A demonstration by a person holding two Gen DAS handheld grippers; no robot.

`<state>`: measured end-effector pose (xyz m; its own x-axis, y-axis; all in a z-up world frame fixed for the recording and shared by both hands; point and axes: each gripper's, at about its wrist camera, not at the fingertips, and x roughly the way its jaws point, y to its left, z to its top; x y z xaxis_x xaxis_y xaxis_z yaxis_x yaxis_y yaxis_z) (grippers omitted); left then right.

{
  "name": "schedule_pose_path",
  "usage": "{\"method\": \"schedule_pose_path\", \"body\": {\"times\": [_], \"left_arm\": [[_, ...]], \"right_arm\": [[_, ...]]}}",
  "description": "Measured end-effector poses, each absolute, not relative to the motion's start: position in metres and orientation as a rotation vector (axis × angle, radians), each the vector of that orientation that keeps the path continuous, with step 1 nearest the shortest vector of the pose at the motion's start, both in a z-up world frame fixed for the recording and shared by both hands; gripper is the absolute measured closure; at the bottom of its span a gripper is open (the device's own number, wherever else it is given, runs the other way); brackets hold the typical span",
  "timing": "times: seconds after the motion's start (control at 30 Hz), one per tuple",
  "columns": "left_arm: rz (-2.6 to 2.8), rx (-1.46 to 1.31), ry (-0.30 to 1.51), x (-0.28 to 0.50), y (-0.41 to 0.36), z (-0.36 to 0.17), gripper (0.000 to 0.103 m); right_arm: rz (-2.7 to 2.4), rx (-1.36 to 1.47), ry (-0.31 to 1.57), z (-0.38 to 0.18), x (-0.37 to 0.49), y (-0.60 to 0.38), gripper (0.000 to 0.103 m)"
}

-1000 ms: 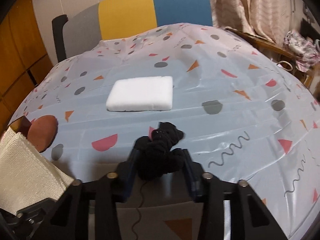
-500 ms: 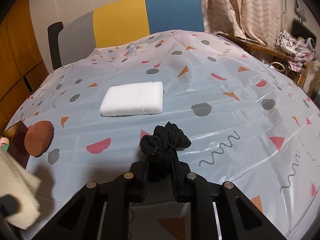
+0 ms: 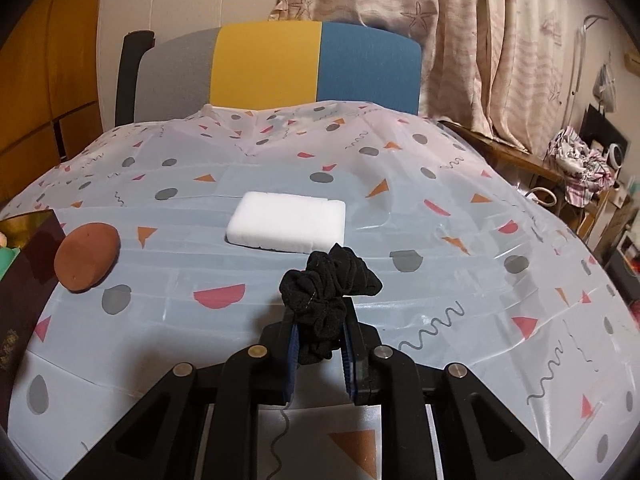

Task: Organize rigid objects
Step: 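Carry the cream cloth into the gold tray and open the left tool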

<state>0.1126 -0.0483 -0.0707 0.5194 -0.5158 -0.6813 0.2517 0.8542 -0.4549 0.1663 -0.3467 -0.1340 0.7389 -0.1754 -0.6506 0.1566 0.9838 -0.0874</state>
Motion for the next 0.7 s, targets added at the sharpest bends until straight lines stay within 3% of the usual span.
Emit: {"method": "schedule_pose_path", "body": {"times": [0.43, 0.47, 0.6, 0.7], "left_arm": [[-0.357, -0.462, 0.983, 0.111, 0.035, -0.095, 0.085], [-0.357, -0.462, 0.994, 0.113, 0.036, -0.097, 0.083], [-0.315, -0.454, 1.011, 0.110, 0.048, -0.099, 0.058], [-0.277, -0.467, 1.014, 0.108, 0.057, -0.100, 0.054]], "right_arm": [[-0.223, -0.072, 0.704, -0.132, 0.163, -0.342, 0.084], [-0.223, -0.078, 0.704, -0.132, 0.163, -0.341, 0.084], [-0.225, -0.100, 0.711, -0.133, 0.164, -0.337, 0.084], [-0.230, -0.110, 0.716, -0.134, 0.164, -0.336, 0.084]]}}
